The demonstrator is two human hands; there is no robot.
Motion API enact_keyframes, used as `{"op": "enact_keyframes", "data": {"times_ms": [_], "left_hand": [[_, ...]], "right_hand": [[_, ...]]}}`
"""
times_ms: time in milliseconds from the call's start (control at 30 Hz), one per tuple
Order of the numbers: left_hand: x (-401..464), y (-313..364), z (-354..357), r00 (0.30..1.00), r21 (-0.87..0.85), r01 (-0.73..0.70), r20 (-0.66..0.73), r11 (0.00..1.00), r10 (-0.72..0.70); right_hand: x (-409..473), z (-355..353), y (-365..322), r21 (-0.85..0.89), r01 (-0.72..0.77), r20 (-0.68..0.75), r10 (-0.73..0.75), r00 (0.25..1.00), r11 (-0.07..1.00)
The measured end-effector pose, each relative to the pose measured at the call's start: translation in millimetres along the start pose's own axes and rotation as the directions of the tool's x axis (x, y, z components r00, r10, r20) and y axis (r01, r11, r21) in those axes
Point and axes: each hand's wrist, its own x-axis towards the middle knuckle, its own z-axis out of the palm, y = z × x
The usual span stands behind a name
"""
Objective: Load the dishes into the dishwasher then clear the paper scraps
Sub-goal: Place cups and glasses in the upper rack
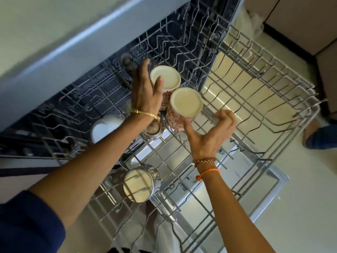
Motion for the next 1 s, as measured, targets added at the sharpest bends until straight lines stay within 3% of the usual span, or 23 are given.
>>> {"op": "enact_keyframes", "data": {"times_ms": [133, 233, 333, 433, 600, 733, 867, 933, 1000], "left_hand": [[-33.1, 15.9, -22.7, 0.933, -0.027, -0.360, -0.037, 0.933, 0.359], [-64.2, 37.3, -49.0, 0.888, -0.092, -0.458, -0.005, 0.884, 0.460], [-96.7, 62.3, -85.6, 0.895, -0.270, -0.424, 0.022, 0.865, 0.446], [-117.3, 77.6, -134.6, 0.900, -0.273, -0.423, -0.015, 0.864, 0.436], [-150.3, 73.0, -247.0, 0.876, -0.121, -0.418, -0.315, 0.900, 0.365], [-208.5, 53.3, -367.3, 0.777, 0.055, -0.281, -0.573, 0.958, 0.261], [-283.1, 21.9, -466.9, 0.623, 0.160, 0.014, -0.774, 0.987, 0.117], [-322.6, 5.1, -506.5, 0.515, 0.117, 0.155, -0.857, 0.981, 0.021], [-370.0, -10.9, -541.0, 0.384, 0.042, 0.298, -0.920, 0.954, -0.080]], "right_hand": [[-4.0, -30.6, -27.4, 0.117, 0.250, -0.134, -0.234, 0.963, 0.961], [-6.6, -50.1, -57.1, 0.181, 0.296, -0.173, -0.266, 0.948, 0.938], [-11.8, -61.5, -96.0, 0.222, 0.315, -0.213, -0.269, 0.939, 0.923], [-21.4, -68.2, -145.1, 0.316, 0.336, -0.210, -0.280, 0.937, 0.887], [-69.6, -64.5, -249.7, 0.560, 0.447, -0.179, -0.425, 0.887, 0.698], [-154.7, -61.8, -355.3, 0.735, 0.361, 0.032, -0.561, 0.827, 0.574], [-259.2, -53.2, -433.1, 0.886, 0.141, 0.260, -0.724, 0.639, 0.442], [-313.4, -50.7, -459.0, 0.911, 0.019, 0.353, -0.800, 0.485, 0.413], [-371.4, -51.1, -478.5, 0.905, -0.067, 0.421, -0.867, 0.266, 0.419]]}}
